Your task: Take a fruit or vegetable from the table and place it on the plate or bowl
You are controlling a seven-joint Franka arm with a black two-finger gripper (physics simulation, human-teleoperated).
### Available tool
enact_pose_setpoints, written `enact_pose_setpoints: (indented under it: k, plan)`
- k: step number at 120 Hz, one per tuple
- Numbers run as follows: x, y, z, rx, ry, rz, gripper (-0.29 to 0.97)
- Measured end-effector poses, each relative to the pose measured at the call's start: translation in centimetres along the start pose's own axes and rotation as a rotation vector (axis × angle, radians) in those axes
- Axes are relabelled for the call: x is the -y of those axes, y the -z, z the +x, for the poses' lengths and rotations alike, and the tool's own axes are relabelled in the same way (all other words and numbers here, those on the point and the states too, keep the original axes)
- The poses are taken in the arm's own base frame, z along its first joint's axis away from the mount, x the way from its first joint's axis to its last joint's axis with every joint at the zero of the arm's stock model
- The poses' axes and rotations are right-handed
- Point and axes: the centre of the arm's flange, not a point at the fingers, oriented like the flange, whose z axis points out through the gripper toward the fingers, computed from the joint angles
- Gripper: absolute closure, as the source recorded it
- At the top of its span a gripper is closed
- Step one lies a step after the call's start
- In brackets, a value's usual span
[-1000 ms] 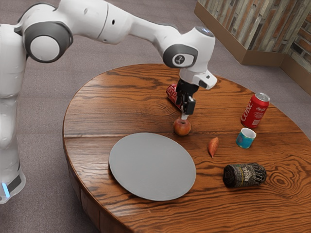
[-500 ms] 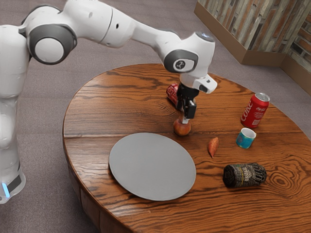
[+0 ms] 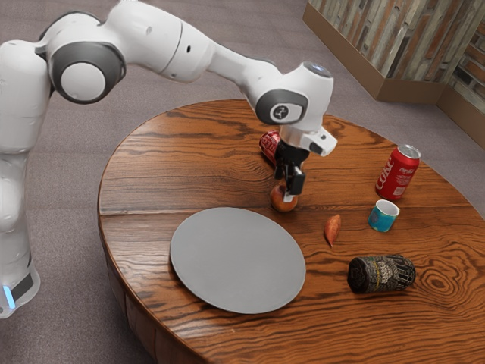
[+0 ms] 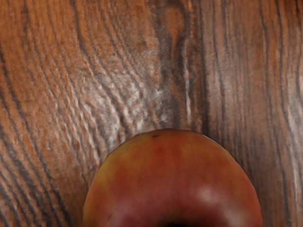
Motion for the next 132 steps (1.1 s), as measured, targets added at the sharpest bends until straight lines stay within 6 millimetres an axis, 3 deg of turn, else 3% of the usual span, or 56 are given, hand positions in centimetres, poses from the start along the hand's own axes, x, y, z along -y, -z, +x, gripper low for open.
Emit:
enact_pose_setpoints:
  k: [15, 103, 132]
  plan:
    - [0.0, -1.1, 0.2, 0.006, -0.001, -0.001, 0.00]
    - [-0.1, -3.1, 0.8, 0.010, 0.006, -0.018, 0.01]
    - [-0.1, -3.4, 0.9, 0.013, 0.011, -0.023, 0.35]
